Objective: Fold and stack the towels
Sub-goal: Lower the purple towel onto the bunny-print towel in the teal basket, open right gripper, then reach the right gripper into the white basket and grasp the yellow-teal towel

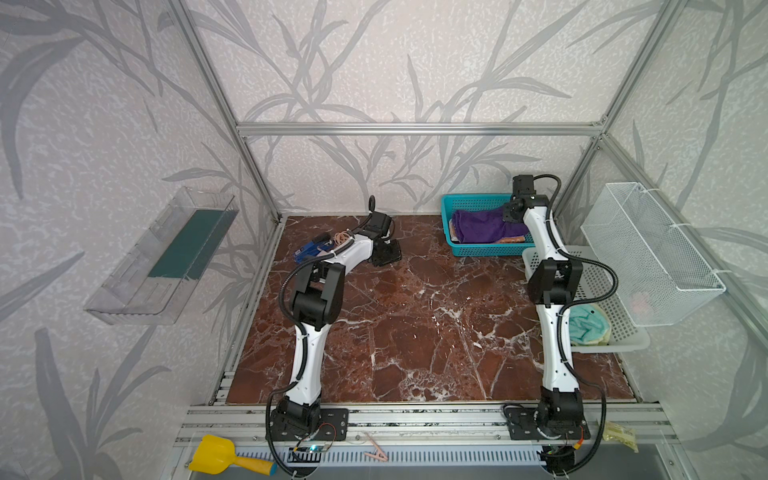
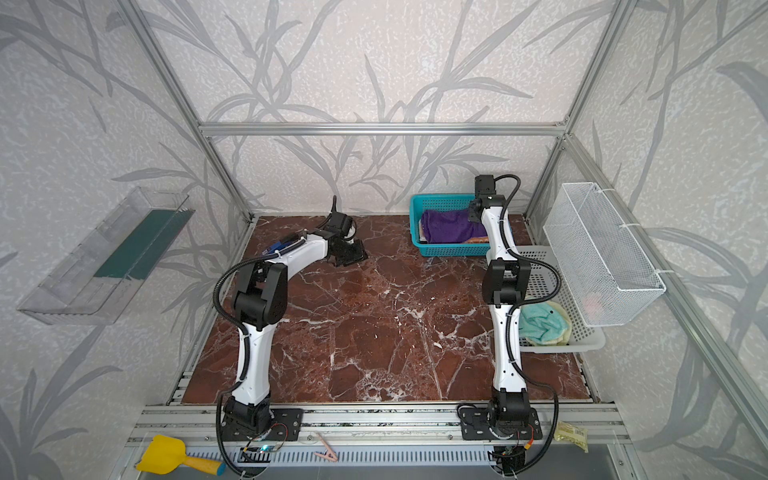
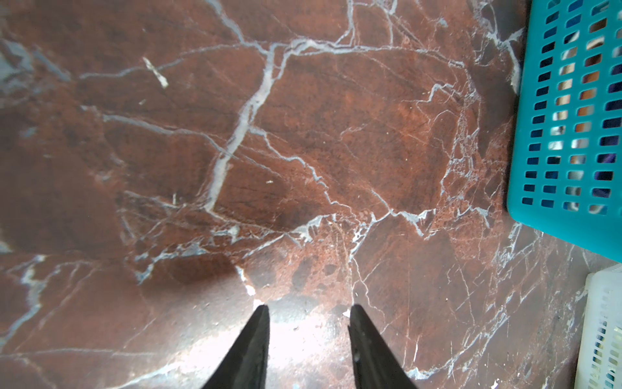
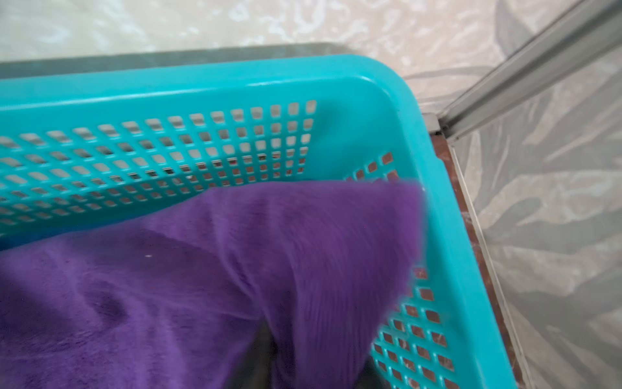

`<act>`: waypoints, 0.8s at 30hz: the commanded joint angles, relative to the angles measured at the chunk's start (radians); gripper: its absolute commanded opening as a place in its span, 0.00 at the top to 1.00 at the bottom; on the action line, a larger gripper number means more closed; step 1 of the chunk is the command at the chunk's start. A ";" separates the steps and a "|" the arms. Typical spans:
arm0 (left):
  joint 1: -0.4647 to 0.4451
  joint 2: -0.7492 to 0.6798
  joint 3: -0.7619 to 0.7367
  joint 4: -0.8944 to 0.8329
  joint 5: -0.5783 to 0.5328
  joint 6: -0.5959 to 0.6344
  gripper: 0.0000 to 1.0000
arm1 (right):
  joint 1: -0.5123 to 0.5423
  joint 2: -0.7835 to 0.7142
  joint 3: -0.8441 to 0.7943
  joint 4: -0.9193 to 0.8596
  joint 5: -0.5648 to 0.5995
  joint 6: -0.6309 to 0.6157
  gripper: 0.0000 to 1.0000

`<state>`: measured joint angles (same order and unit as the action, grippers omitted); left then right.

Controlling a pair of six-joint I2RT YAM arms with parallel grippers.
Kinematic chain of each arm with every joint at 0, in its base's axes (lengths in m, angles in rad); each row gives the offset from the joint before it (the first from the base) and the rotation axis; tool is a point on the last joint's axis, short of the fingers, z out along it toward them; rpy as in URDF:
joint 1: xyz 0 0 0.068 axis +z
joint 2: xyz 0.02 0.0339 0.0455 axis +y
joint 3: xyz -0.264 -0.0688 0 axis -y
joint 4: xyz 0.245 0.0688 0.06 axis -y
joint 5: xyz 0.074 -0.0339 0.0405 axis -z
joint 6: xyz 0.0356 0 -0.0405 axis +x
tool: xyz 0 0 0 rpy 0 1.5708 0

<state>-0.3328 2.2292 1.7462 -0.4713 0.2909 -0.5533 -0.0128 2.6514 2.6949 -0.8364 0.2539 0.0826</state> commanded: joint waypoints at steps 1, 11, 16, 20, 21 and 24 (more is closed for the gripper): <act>-0.006 0.011 0.022 -0.024 0.002 -0.003 0.59 | 0.001 -0.022 -0.004 -0.012 0.040 0.022 0.42; -0.110 0.005 0.133 -0.112 -0.124 0.167 0.60 | 0.001 -0.097 -0.065 -0.017 -0.041 -0.028 0.30; -0.163 0.016 0.189 -0.123 -0.104 0.202 0.60 | 0.016 -0.127 -0.065 -0.086 -0.139 -0.004 0.33; -0.220 -0.009 0.205 -0.120 -0.083 0.235 0.60 | 0.056 -0.223 -0.158 -0.139 -0.111 -0.031 0.35; -0.232 -0.020 0.204 -0.117 -0.077 0.242 0.60 | 0.065 -0.264 -0.207 -0.137 -0.100 -0.047 0.35; -0.279 -0.070 0.179 -0.110 -0.059 0.266 0.60 | 0.079 -0.440 -0.452 -0.073 -0.067 -0.068 0.36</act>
<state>-0.5850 2.2272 1.9270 -0.5625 0.2142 -0.3370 0.0483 2.3764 2.3619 -0.9127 0.1642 0.0463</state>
